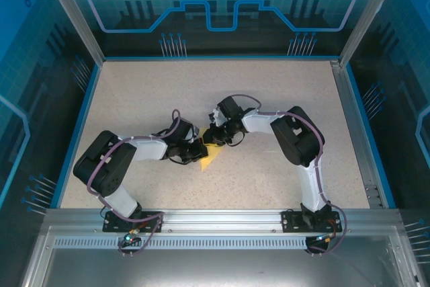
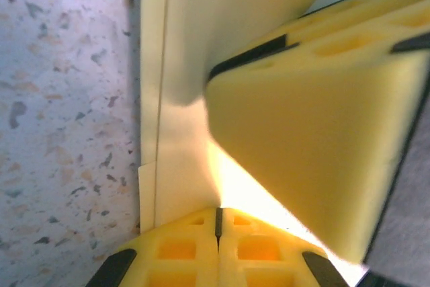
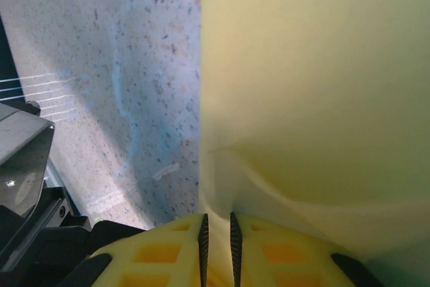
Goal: Fold a paper plane with a square sheet of paper (pick it up from the middle)
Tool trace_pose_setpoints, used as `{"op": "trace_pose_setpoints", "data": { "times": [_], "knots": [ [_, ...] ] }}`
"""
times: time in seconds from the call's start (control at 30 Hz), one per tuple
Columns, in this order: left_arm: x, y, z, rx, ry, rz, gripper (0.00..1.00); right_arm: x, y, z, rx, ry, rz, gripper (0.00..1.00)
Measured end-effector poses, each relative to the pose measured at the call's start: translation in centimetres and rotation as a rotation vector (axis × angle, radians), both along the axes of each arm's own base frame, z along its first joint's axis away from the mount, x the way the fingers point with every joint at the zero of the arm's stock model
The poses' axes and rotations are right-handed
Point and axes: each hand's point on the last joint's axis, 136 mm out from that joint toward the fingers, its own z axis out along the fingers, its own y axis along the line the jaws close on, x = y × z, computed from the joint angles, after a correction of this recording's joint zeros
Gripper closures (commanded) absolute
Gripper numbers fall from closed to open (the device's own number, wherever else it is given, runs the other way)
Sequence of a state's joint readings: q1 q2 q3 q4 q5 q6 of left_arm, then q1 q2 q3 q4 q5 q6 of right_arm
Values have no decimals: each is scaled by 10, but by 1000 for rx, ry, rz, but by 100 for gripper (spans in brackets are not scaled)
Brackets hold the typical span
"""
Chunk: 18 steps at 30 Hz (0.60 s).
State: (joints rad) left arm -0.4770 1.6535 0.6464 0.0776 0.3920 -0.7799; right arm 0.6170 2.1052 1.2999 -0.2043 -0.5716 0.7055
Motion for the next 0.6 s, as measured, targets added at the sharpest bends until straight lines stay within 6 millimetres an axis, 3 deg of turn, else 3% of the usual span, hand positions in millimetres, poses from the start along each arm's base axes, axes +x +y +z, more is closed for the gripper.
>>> {"op": "trace_pose_setpoints", "data": {
  "times": [0.17,0.27,0.4,0.6],
  "knots": [
    [0,0,0,-12,-21,1,100,28,-29,25,-14,-70,-69,81],
    [0,0,0,-15,-27,1,100,37,-35,47,8,-126,-81,81],
    [0,0,0,-14,-26,0,100,28,-22,53,27,-153,-47,82],
    [0,0,0,-15,-26,0,100,-2,6,35,17,-123,34,83]
  ]
}}
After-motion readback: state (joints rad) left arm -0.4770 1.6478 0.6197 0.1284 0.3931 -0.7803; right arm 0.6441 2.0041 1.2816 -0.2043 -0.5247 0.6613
